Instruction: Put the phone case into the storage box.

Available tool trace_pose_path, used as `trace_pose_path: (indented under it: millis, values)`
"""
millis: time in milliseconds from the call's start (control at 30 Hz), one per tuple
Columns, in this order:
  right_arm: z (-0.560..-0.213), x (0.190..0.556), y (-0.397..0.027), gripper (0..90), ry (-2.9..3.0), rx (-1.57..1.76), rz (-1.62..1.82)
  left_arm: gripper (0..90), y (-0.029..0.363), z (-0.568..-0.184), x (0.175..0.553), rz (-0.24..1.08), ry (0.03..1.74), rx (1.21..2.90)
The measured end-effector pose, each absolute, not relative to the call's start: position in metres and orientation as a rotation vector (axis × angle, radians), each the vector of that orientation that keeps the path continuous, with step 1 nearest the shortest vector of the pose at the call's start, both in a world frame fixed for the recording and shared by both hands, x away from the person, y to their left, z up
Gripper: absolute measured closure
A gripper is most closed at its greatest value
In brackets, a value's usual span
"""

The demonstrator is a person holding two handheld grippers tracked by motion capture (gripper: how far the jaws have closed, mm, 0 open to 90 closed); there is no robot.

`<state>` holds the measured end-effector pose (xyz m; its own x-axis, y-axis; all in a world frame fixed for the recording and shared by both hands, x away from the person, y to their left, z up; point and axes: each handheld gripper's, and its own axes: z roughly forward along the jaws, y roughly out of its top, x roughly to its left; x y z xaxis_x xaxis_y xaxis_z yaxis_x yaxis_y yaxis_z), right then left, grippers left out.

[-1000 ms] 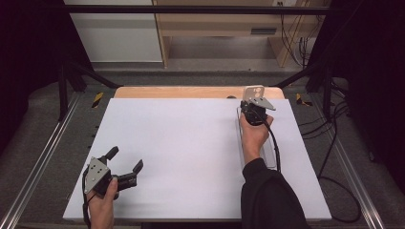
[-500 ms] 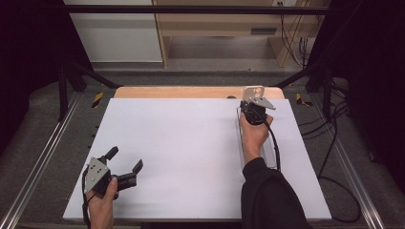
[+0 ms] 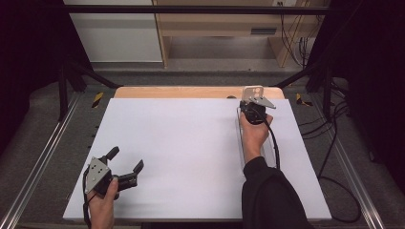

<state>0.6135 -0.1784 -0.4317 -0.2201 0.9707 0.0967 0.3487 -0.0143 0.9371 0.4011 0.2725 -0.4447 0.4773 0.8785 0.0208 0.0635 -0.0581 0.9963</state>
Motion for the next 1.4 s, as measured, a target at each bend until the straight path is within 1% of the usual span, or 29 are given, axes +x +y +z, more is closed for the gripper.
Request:
trace_pose_path:
  millis: [1400]
  values:
    - [-0.44, 0.62, -0.1764, 86.5, 1.635, 1.402, 1.268, 1.6, 0.2723, -0.4448, 0.4013, 0.822, 0.865, 1.494]
